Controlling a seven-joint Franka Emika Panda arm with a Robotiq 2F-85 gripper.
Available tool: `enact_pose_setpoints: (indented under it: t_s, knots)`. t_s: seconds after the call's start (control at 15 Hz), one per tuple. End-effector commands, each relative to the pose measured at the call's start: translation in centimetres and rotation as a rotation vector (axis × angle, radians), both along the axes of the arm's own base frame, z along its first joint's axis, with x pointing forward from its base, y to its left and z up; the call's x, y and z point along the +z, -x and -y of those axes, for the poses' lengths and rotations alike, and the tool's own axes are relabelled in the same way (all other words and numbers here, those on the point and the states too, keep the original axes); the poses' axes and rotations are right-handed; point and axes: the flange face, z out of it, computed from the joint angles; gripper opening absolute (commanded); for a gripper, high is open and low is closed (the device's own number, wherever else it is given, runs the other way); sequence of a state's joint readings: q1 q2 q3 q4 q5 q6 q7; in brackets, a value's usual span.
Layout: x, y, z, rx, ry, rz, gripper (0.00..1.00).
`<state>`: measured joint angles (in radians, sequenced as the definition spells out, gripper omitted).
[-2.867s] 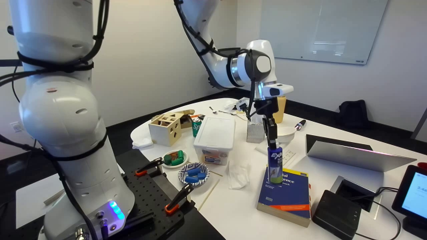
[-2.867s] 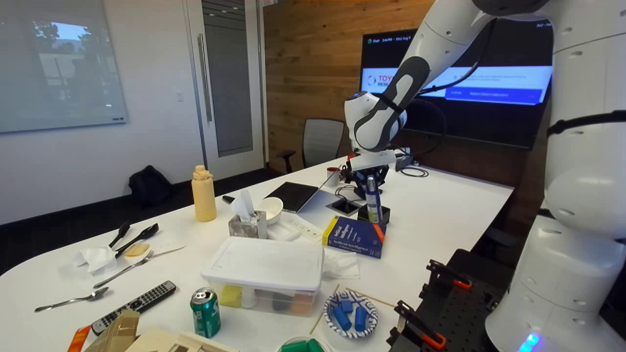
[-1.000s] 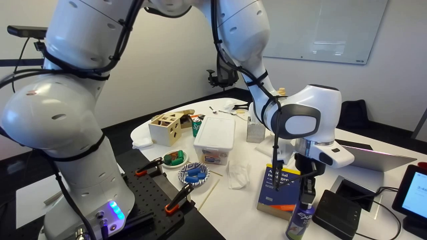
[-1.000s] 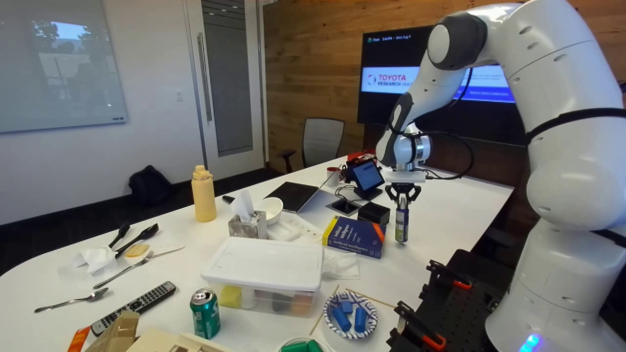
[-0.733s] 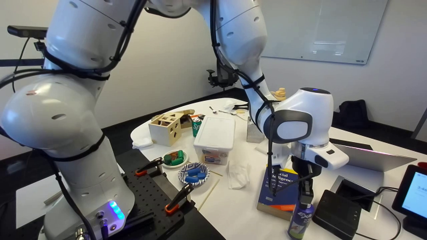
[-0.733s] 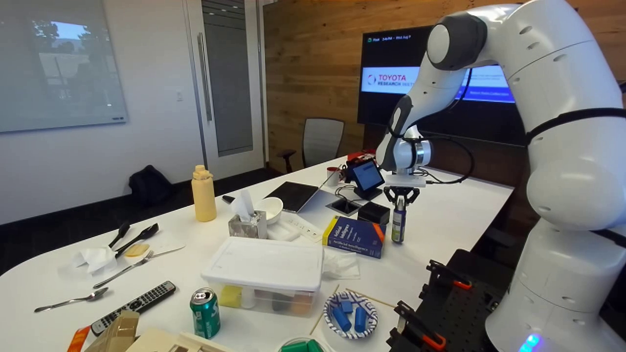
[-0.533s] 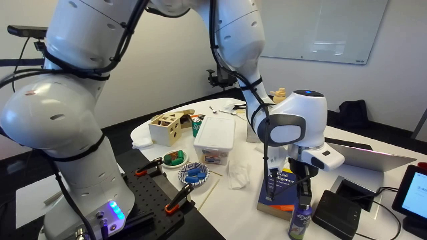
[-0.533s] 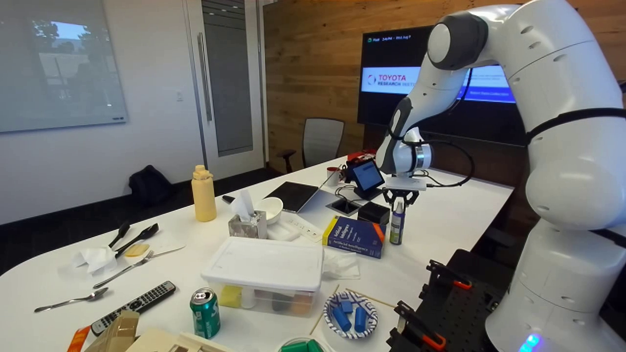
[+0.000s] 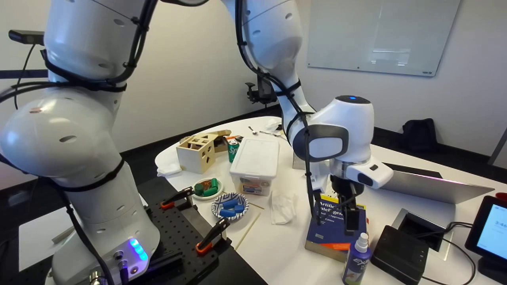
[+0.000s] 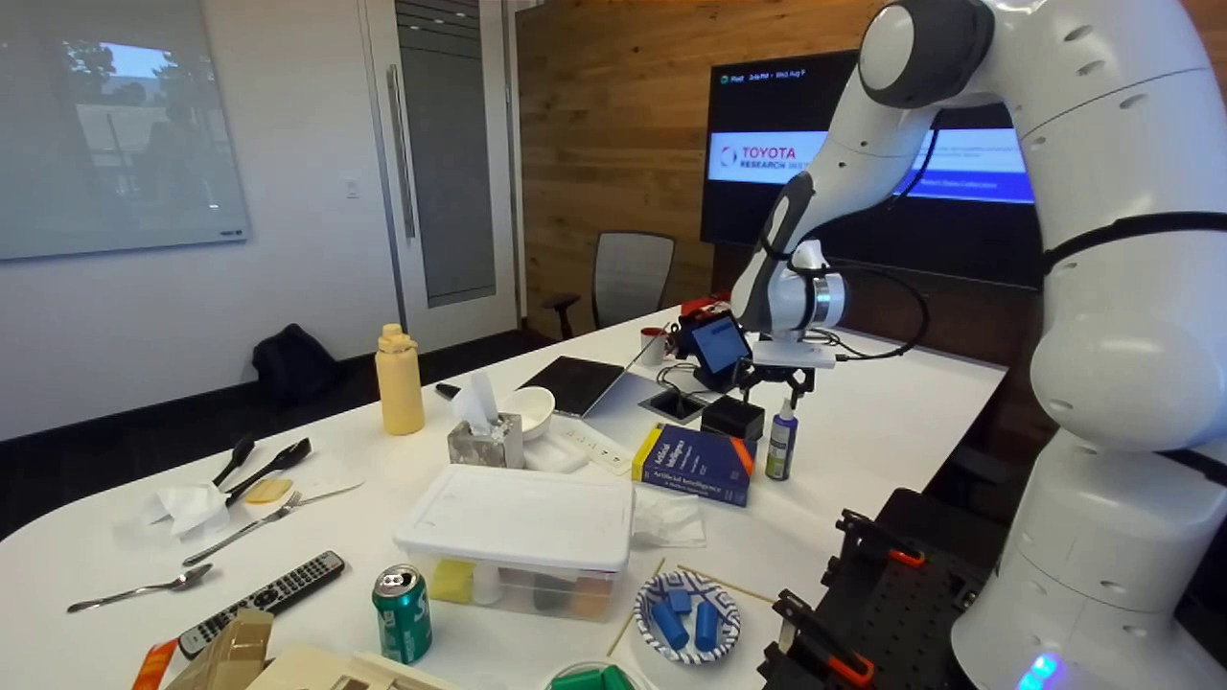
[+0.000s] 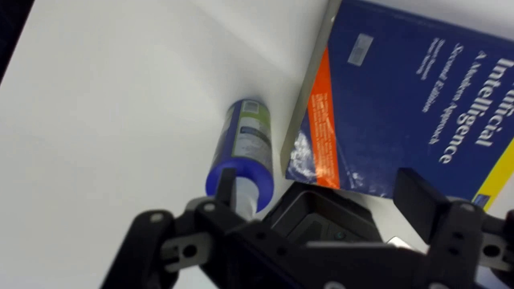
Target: Bring the blue bottle closer to the book
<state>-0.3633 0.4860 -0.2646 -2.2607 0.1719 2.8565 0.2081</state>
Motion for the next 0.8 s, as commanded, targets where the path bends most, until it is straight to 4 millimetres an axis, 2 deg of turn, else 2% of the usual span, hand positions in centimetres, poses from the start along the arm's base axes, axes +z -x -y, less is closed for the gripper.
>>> enact_pose_setpoints:
  t_s: [0.0,0.47,0.67,0.73]
  knots:
    - [4.3,0.5,-7.4,0.179,-0.082,-0.009,1.0]
    - [9.1,0.1,-23.0,0.586,-0.002,0.038,1.0]
    - [11.3,0.2,-30.2,0.686,0.019,0.066,1.0]
    - [11.9,0.3,-32.0,0.707,0.024,0.076,1.0]
